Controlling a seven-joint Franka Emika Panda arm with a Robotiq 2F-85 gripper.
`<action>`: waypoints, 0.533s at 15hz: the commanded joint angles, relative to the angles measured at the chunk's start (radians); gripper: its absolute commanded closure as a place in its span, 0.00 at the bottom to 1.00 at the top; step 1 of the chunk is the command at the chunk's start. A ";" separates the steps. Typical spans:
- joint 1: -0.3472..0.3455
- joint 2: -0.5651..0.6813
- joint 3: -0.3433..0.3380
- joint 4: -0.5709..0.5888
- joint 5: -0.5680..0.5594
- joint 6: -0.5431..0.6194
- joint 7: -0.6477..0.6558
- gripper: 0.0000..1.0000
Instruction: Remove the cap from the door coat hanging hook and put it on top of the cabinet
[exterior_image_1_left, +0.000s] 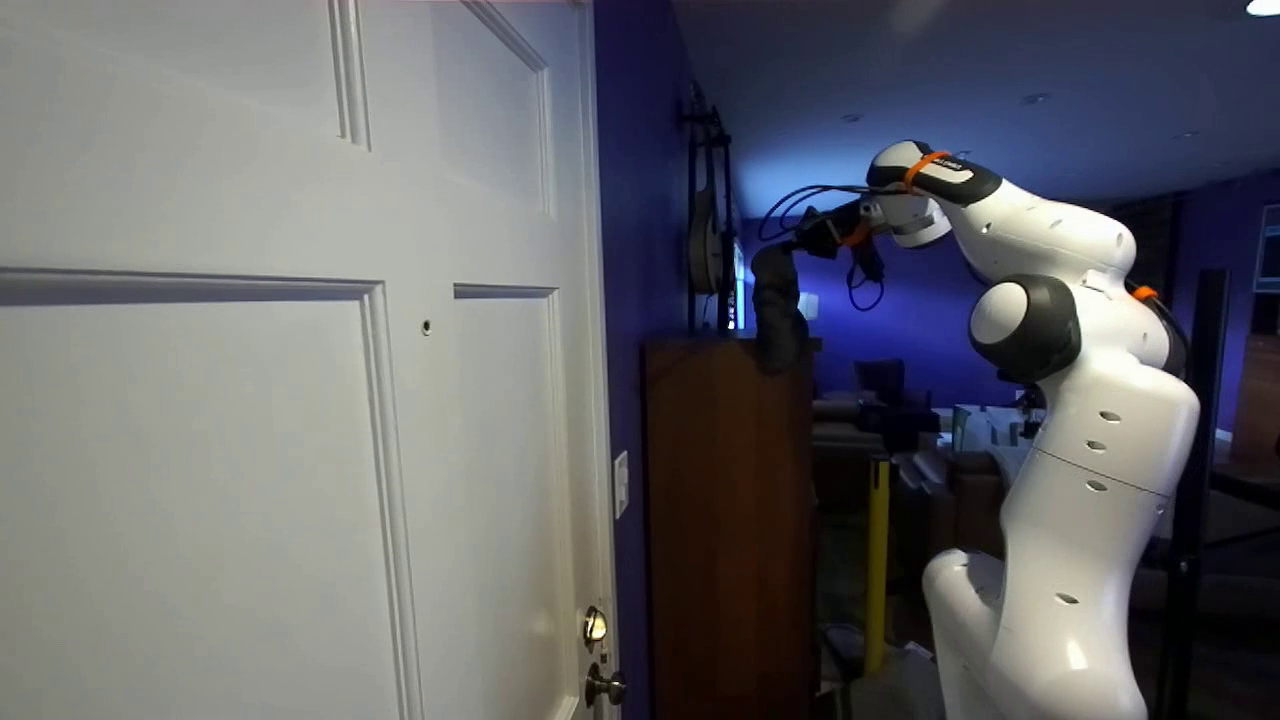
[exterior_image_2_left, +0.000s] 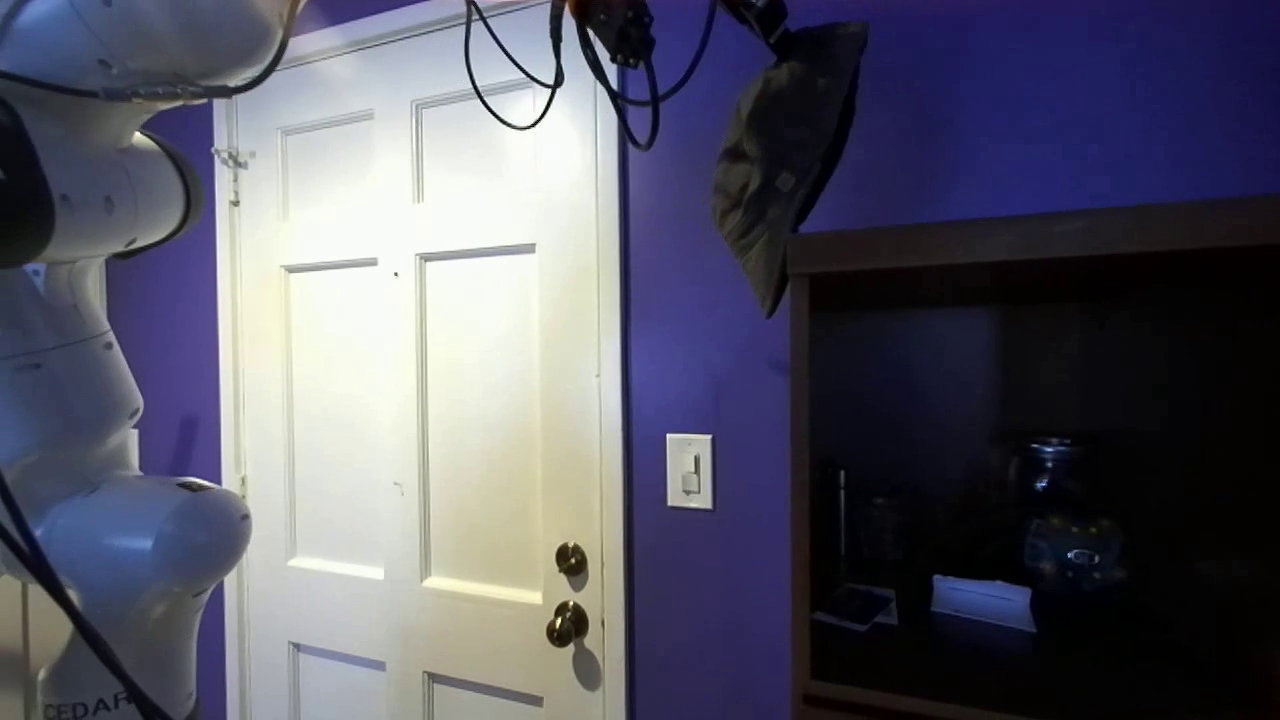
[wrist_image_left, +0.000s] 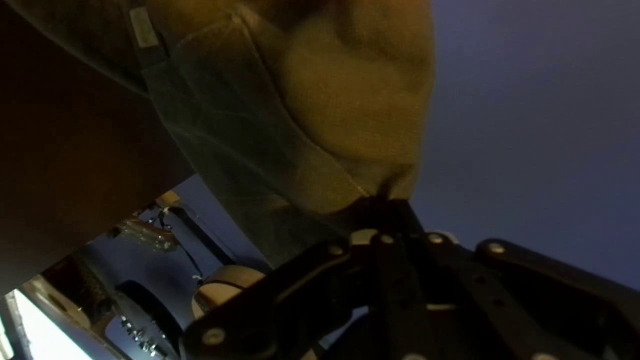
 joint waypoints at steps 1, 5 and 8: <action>0.019 0.005 -0.024 0.008 0.000 0.002 0.000 0.96; 0.029 0.020 -0.038 0.025 0.001 0.002 0.001 0.96; 0.092 0.041 -0.110 0.010 0.050 0.124 0.096 0.99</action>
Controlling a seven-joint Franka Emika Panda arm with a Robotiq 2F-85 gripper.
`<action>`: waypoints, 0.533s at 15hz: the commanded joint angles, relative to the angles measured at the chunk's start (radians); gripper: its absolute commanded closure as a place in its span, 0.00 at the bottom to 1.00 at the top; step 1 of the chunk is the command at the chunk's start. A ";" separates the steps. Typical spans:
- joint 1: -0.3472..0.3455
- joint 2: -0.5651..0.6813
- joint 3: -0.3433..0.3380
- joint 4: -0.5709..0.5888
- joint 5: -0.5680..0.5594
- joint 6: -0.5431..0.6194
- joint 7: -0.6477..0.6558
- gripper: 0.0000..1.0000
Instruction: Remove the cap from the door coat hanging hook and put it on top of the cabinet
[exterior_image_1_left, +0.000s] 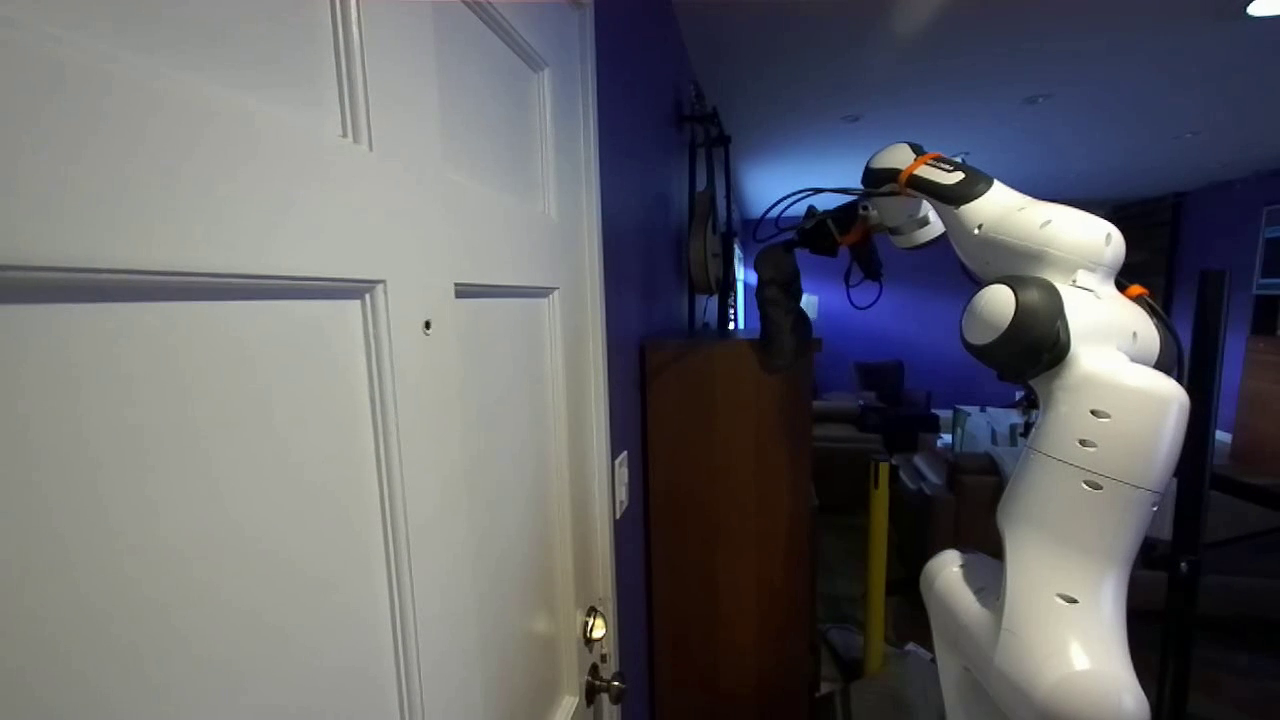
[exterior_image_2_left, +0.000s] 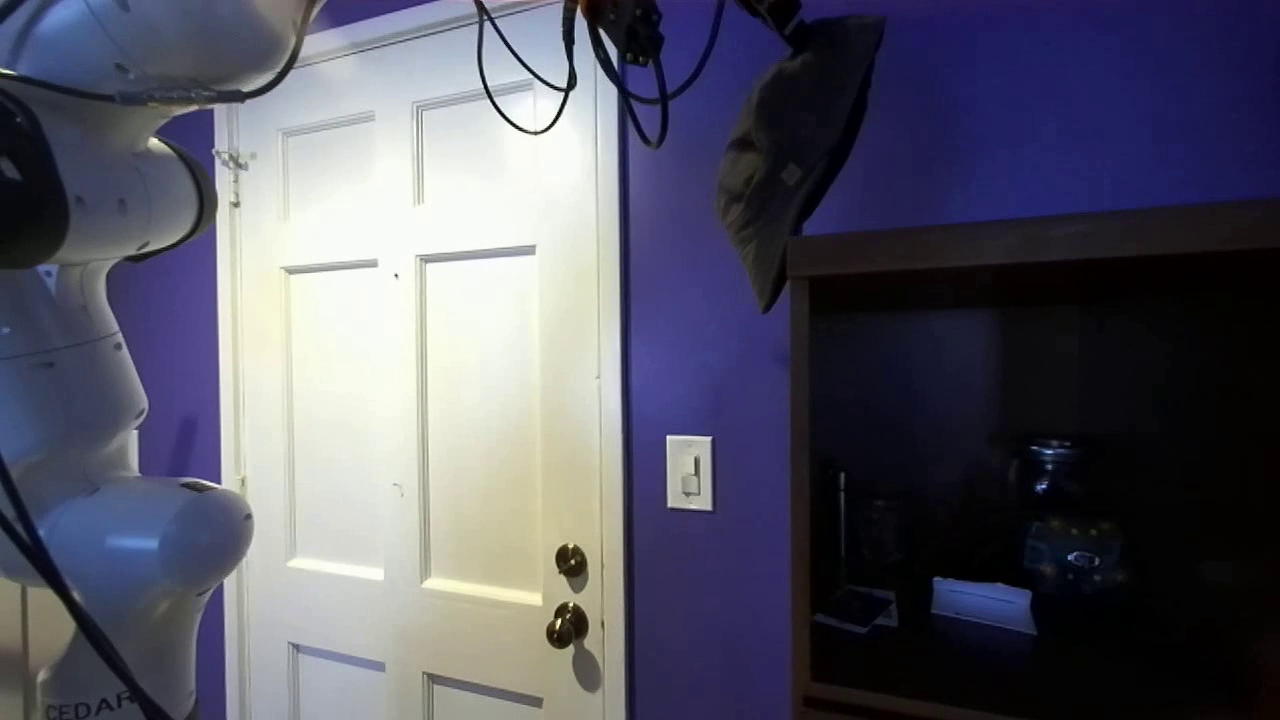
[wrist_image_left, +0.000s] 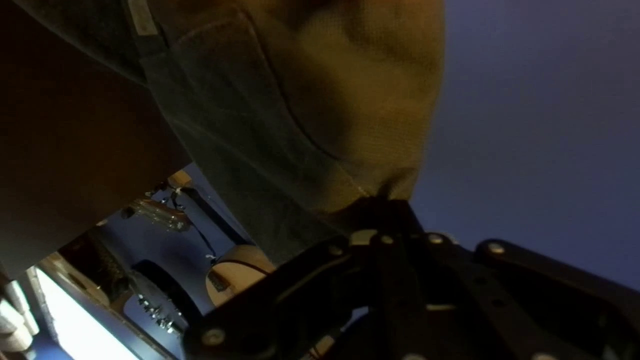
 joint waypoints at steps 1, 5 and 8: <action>0.085 0.005 -0.080 -0.009 0.053 0.093 0.084 0.99; 0.205 -0.023 -0.183 0.001 0.041 0.107 0.112 0.99; 0.306 -0.042 -0.276 0.010 0.024 0.142 0.132 0.99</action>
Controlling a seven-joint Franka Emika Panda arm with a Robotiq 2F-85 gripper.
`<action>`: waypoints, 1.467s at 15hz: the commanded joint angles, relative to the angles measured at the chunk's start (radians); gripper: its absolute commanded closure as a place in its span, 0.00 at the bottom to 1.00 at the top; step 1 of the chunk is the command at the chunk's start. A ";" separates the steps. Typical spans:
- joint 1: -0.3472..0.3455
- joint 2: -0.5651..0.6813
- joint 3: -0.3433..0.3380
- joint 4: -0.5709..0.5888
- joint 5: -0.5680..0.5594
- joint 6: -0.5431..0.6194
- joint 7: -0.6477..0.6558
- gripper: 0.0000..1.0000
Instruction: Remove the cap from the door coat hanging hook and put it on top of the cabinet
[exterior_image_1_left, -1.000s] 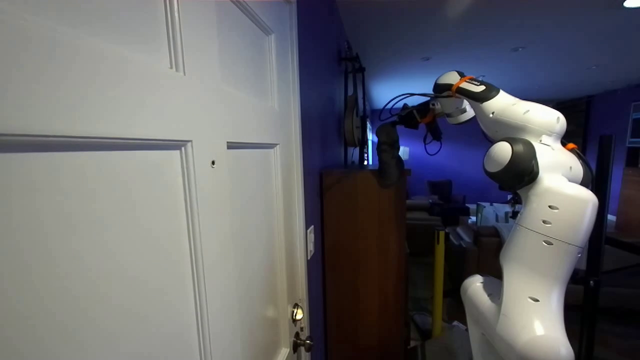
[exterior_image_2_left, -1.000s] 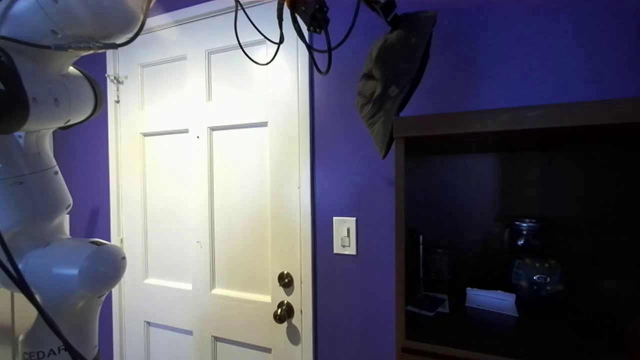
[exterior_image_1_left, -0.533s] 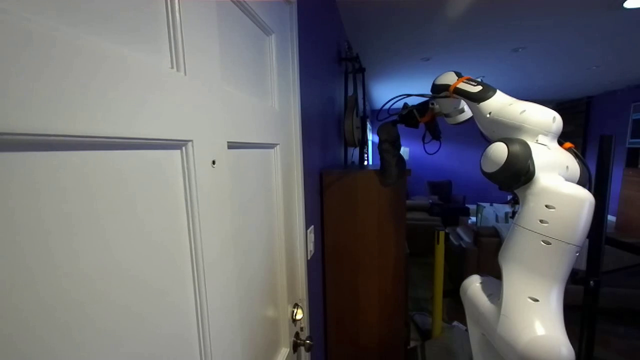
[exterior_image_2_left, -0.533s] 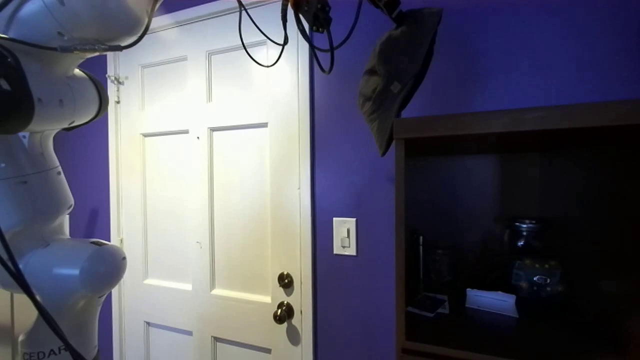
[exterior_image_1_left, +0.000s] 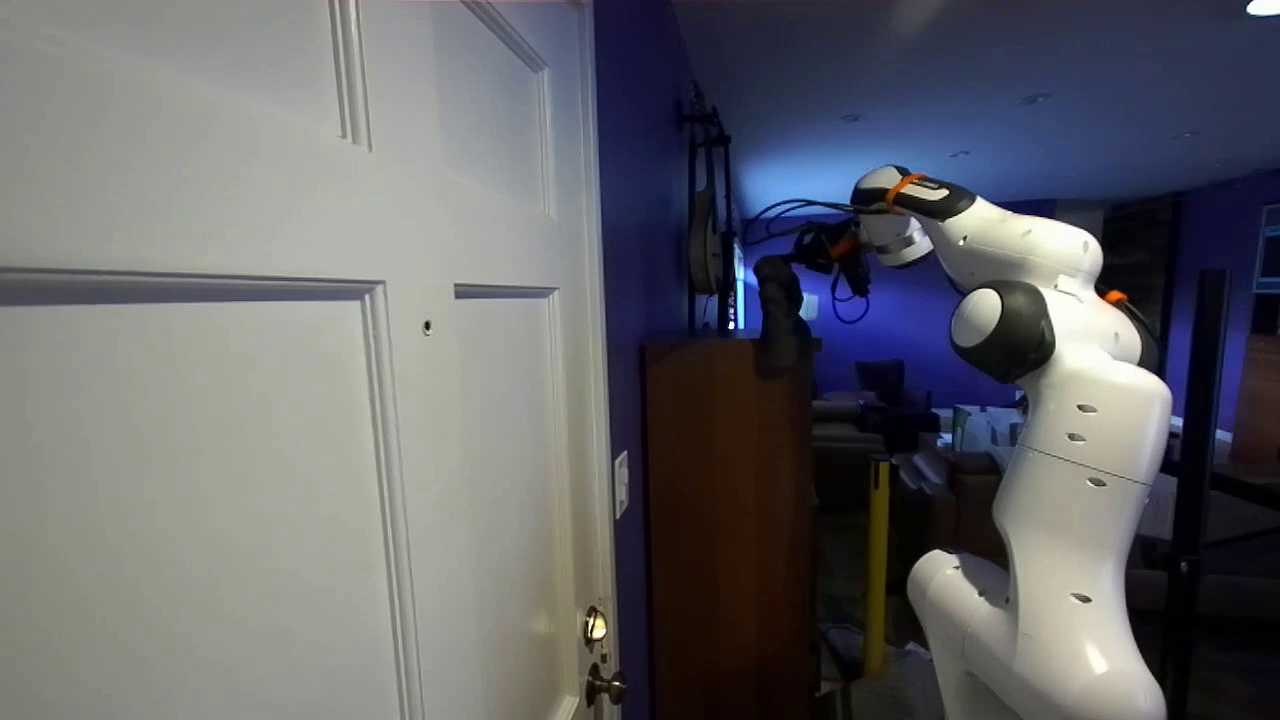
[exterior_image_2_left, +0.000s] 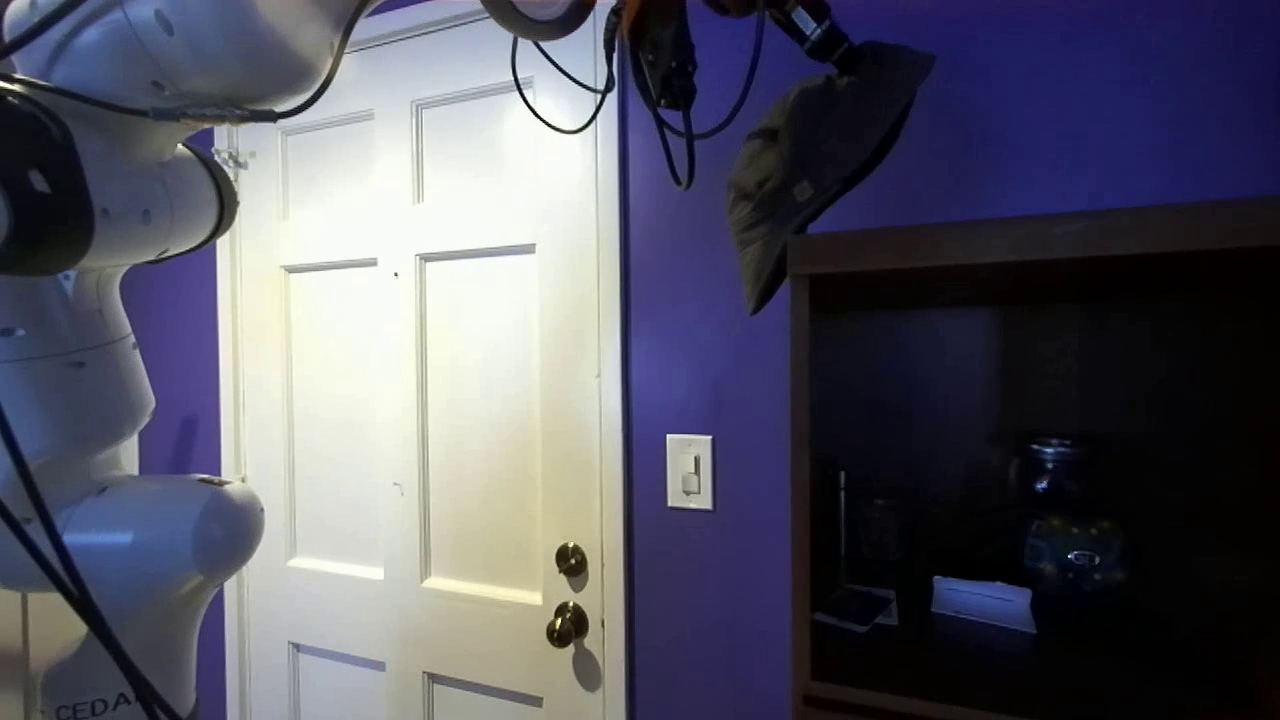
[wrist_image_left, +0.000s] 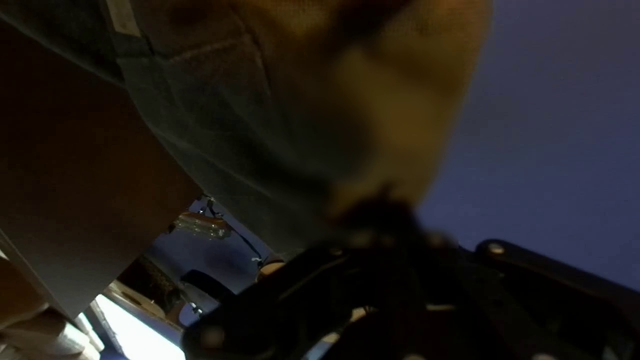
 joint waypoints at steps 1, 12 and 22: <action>0.139 -0.039 -0.110 0.025 -0.003 0.084 0.050 0.99; 0.425 -0.041 -0.390 0.032 -0.058 0.402 0.277 0.99; 0.646 -0.030 -0.633 0.024 -0.117 0.619 0.526 0.99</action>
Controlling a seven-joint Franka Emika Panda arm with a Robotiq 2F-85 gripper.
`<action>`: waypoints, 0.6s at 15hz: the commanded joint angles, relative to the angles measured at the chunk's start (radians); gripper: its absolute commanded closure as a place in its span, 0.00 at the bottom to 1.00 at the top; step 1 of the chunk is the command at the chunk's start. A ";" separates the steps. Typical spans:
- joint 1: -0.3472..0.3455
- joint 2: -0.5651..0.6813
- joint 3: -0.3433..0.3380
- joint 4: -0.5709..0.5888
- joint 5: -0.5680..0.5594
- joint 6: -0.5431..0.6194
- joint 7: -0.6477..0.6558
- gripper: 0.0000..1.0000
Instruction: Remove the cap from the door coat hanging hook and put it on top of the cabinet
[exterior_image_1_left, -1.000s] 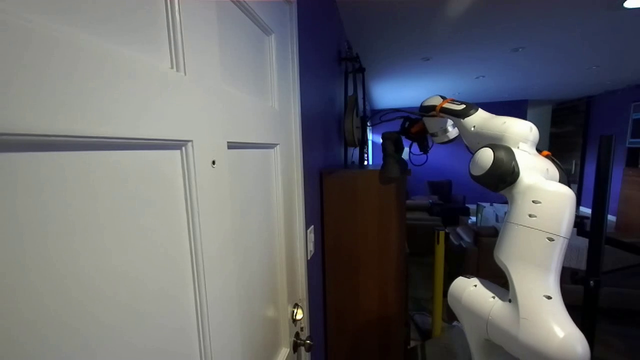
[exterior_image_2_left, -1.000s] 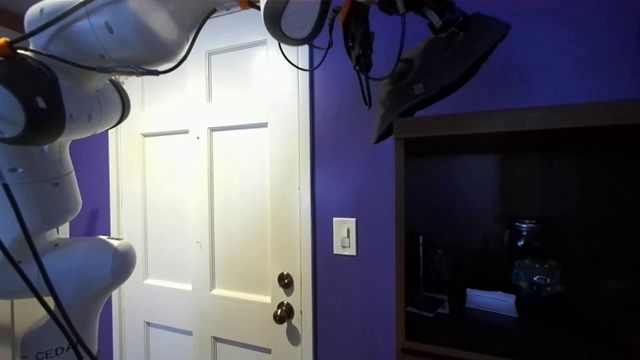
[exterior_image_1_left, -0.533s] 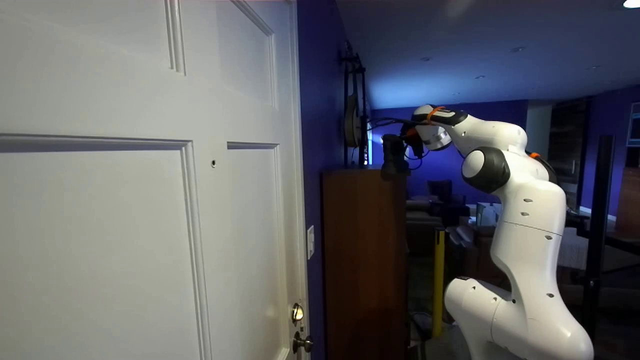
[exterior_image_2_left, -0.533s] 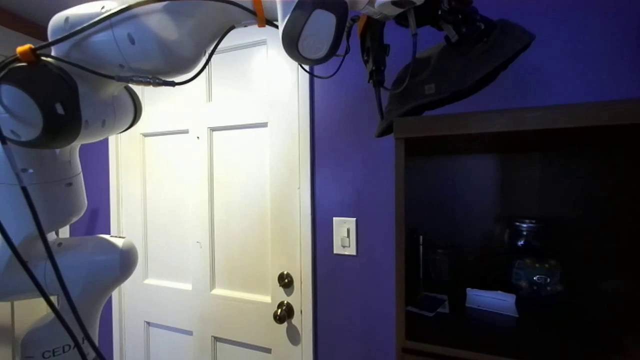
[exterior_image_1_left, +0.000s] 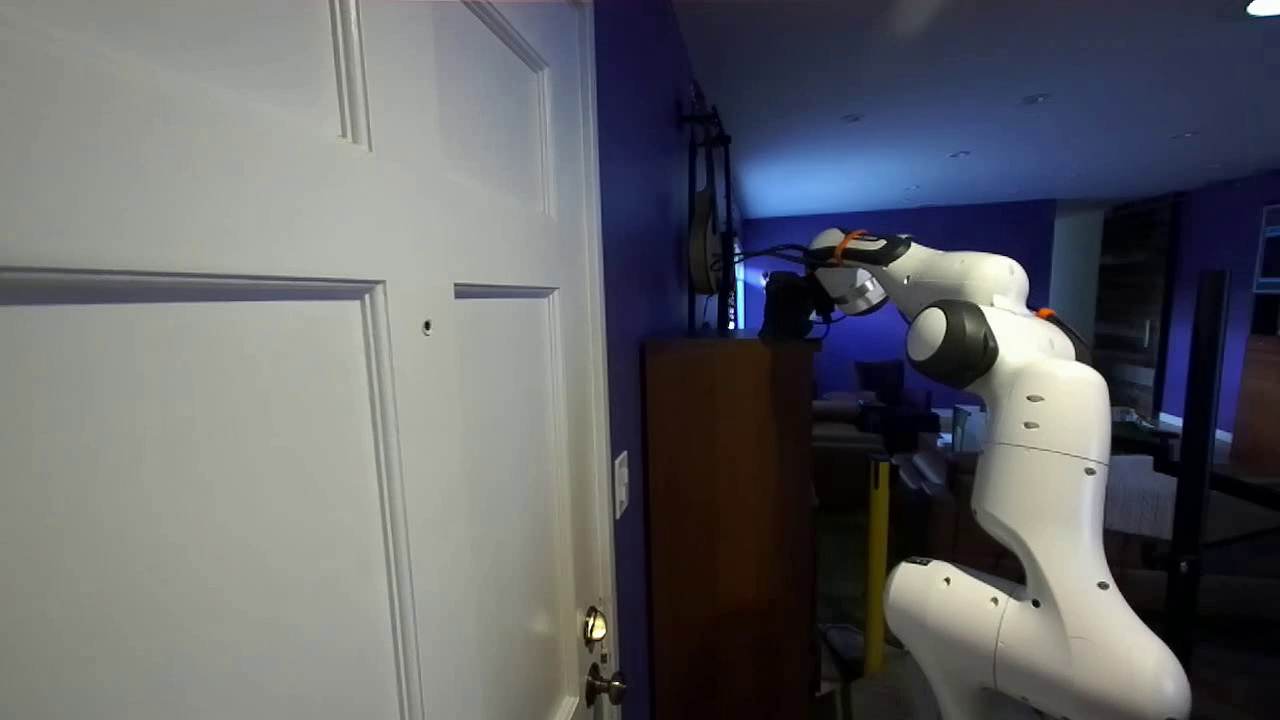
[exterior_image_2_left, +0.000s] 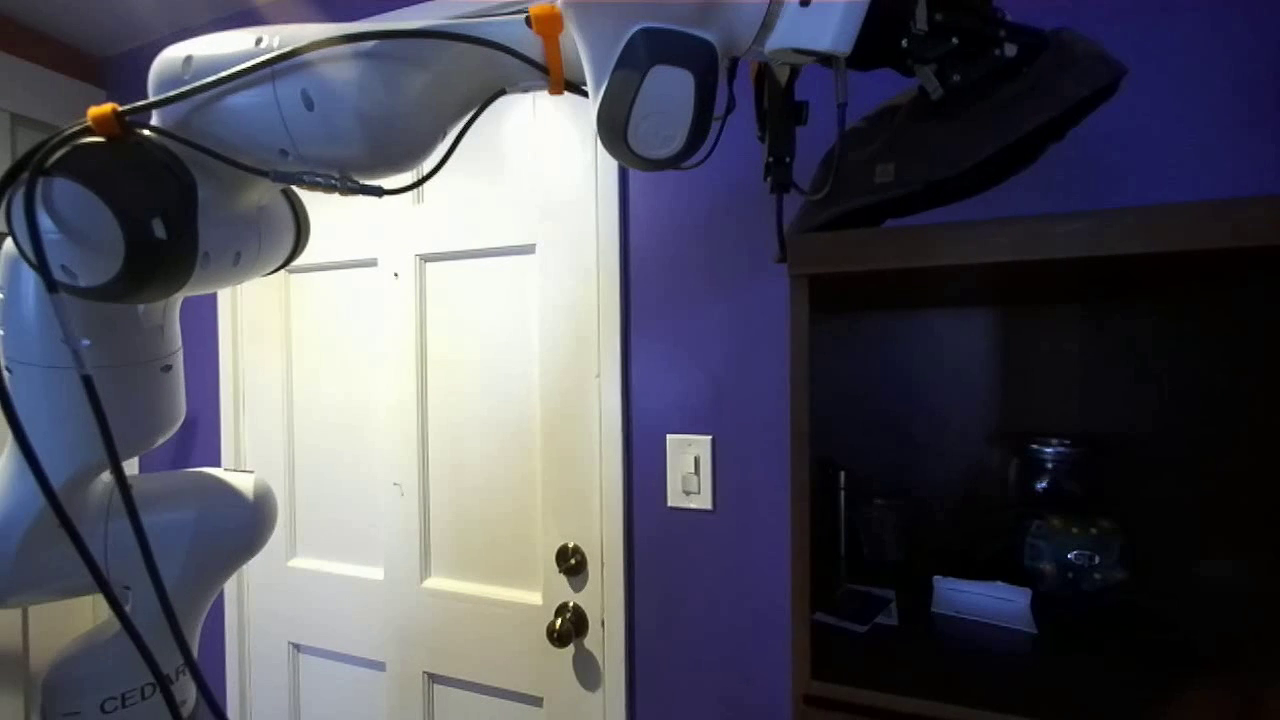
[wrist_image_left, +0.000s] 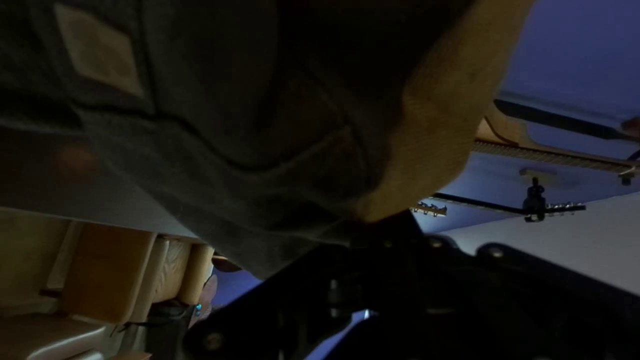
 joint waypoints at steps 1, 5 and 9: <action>0.077 0.002 -0.091 0.015 -0.061 0.031 0.095 0.71; 0.119 0.002 -0.145 0.049 -0.100 -0.009 0.144 0.52; 0.119 0.034 -0.174 0.084 -0.123 -0.120 0.188 0.23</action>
